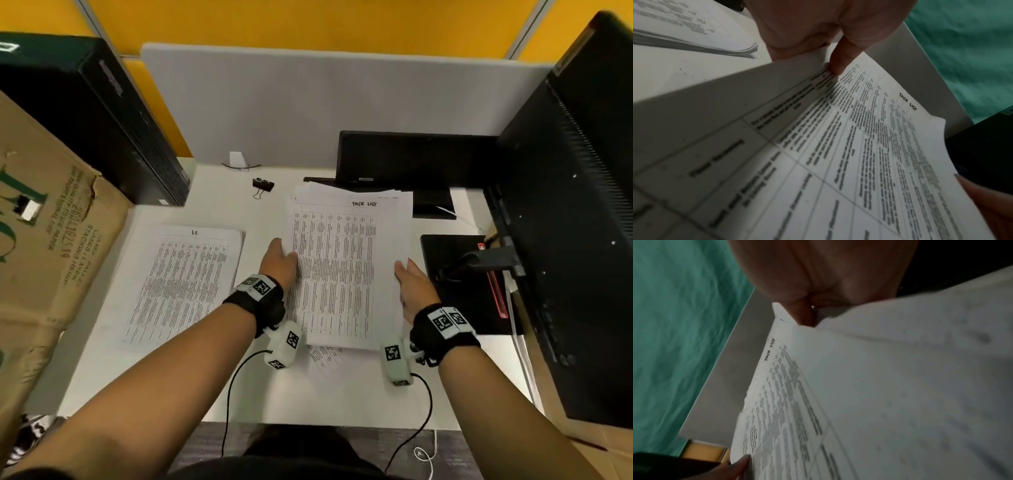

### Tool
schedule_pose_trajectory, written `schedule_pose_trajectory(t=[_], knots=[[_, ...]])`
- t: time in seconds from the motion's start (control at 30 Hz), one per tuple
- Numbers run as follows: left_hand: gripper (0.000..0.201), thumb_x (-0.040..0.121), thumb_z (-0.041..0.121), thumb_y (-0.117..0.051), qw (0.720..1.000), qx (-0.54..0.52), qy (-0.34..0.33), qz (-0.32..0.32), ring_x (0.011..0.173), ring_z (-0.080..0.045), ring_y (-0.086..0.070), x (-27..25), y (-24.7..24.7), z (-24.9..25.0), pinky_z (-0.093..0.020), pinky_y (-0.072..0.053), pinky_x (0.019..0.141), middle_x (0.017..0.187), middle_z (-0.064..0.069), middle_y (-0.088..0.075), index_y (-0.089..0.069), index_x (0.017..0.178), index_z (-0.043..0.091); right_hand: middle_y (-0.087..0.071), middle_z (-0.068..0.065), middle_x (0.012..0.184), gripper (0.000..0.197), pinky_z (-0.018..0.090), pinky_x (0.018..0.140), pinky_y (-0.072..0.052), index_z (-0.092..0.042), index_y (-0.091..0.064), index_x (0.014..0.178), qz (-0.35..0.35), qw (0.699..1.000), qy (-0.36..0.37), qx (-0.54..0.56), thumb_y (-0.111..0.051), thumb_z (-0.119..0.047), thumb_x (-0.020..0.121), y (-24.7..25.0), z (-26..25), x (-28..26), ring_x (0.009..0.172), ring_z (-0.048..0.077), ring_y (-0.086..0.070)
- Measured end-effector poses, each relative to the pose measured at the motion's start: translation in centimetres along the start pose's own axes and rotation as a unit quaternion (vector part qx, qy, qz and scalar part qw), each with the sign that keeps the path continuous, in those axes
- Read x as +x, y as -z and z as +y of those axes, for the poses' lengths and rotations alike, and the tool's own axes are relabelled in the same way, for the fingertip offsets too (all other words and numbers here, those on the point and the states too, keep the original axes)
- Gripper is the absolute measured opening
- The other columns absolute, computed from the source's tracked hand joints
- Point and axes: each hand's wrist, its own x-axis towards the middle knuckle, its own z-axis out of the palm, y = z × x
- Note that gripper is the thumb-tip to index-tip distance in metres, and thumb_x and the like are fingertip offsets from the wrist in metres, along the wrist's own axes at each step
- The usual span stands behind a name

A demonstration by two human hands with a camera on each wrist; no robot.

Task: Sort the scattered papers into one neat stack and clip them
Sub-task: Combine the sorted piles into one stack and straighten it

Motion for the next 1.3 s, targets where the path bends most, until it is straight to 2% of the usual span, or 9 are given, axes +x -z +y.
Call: schedule_pose_trajectory(t=[0.13, 0.37, 0.53, 0.7, 0.87, 0.97, 1.1, 1.2, 1.3], knots=[[0.033, 0.098, 0.009, -0.042, 0.998, -0.046, -0.007, 0.036, 0.082, -0.020, -0.055, 0.1, 0.1, -0.4, -0.030, -0.047, 0.074, 0.104, -0.009, -0.056, -0.038, 0.130, 0.008, -0.063, -0.008, 0.123, 0.045, 0.040, 0.107, -0.041, -0.029, -0.051, 0.132, -0.037, 0.995, -0.001, -0.092, -0.042, -0.054, 0.097, -1.0, 0.0, 0.1, 0.114, 0.016, -0.058], [0.043, 0.088, 0.006, -0.057, 0.999, -0.020, -0.036, 0.035, 0.070, -0.018, -0.053, 0.3, 0.9, -2.6, -0.034, -0.049, 0.066, 0.086, 0.002, -0.046, -0.031, 0.120, 0.019, -0.062, 0.000, 0.118, 0.038, 0.028, 0.093, -0.042, -0.015, -0.055, 0.132, 0.008, 0.971, 0.055, -0.234, -0.056, -0.007, 0.094, -1.7, -0.3, 0.8, 0.107, 0.016, -0.055], [0.062, 0.074, 0.025, -0.075, 0.949, 0.310, 0.018, 0.049, 0.119, -0.028, -0.048, 1.1, 2.4, -5.6, -0.039, -0.046, 0.094, 0.128, -0.006, -0.047, -0.045, 0.127, 0.018, -0.062, 0.001, 0.109, 0.036, 0.027, 0.085, -0.042, -0.012, -0.058, 0.128, 0.068, 0.977, 0.042, -0.197, -0.055, -0.001, 0.094, 0.6, 0.1, 2.1, 0.102, 0.020, -0.058], [0.084, 0.065, 0.044, -0.079, 0.911, 0.409, 0.046, -0.004, 0.121, -0.031, -0.048, 1.7, 2.3, -6.7, -0.042, -0.045, 0.100, 0.131, -0.010, -0.048, -0.038, 0.133, 0.015, -0.069, 0.003, 0.111, 0.039, 0.035, 0.088, -0.050, -0.019, -0.061, 0.125, 0.102, 0.984, 0.019, -0.143, -0.058, -0.003, 0.090, 2.7, 0.8, 3.0, 0.103, 0.023, -0.065], [0.038, 0.077, 0.026, -0.071, 0.944, 0.317, 0.073, -0.046, 0.096, -0.027, -0.061, 1.9, 2.0, -6.3, -0.032, -0.050, 0.078, 0.107, -0.008, -0.062, -0.052, 0.108, 0.014, -0.071, 0.003, 0.110, 0.039, 0.046, 0.094, -0.052, -0.026, -0.064, 0.121, 0.109, 0.984, -0.005, -0.139, -0.060, -0.007, 0.087, 3.5, 1.6, 3.6, 0.101, 0.025, -0.066], [0.010, 0.082, 0.019, -0.068, 0.991, 0.113, 0.076, -0.006, 0.088, -0.031, -0.063, 1.6, 1.9, -5.5, -0.031, -0.052, 0.068, 0.090, -0.010, -0.065, -0.060, 0.083, 0.014, -0.068, 0.002, 0.111, 0.039, 0.038, 0.091, -0.051, -0.021, -0.061, 0.125, 0.125, 0.983, -0.018, -0.132, -0.057, -0.003, 0.090, 3.6, 1.7, 3.7, 0.102, 0.025, -0.064], [0.012, 0.083, 0.010, -0.071, 0.968, -0.182, 0.171, -0.015, 0.082, -0.029, -0.068, 0.2, 0.8, -5.4, -0.035, -0.058, 0.066, 0.100, -0.017, -0.070, -0.060, 0.086, 0.011, -0.062, 0.005, 0.108, 0.040, 0.026, 0.083, -0.042, -0.014, -0.056, 0.130, 0.139, 0.982, -0.024, -0.127, -0.052, 0.001, 0.093, 3.4, 1.6, 3.6, 0.095, 0.022, -0.058], [0.023, 0.081, 0.008, -0.069, 0.986, -0.011, 0.141, -0.090, 0.091, -0.032, -0.067, -0.5, -0.6, -5.8, -0.042, -0.059, 0.076, 0.107, -0.015, -0.070, -0.064, 0.103, 0.007, -0.064, 0.009, 0.115, 0.040, 0.027, 0.083, -0.042, -0.013, -0.056, 0.131, 0.141, 0.982, -0.026, -0.126, -0.052, 0.001, 0.094, 3.2, 1.8, 3.6, 0.096, 0.022, -0.057], [0.019, 0.084, 0.008, -0.058, 0.993, 0.109, 0.048, -0.008, 0.085, -0.026, -0.062, -0.3, 0.3, -4.1, -0.031, -0.052, 0.071, 0.098, -0.009, -0.067, -0.065, 0.102, 0.007, -0.064, 0.010, 0.119, 0.040, 0.028, 0.083, -0.044, -0.013, -0.056, 0.131, 0.145, 0.982, -0.026, -0.120, -0.054, 0.001, 0.093, 3.4, 1.8, 3.8, 0.097, 0.023, -0.058]])
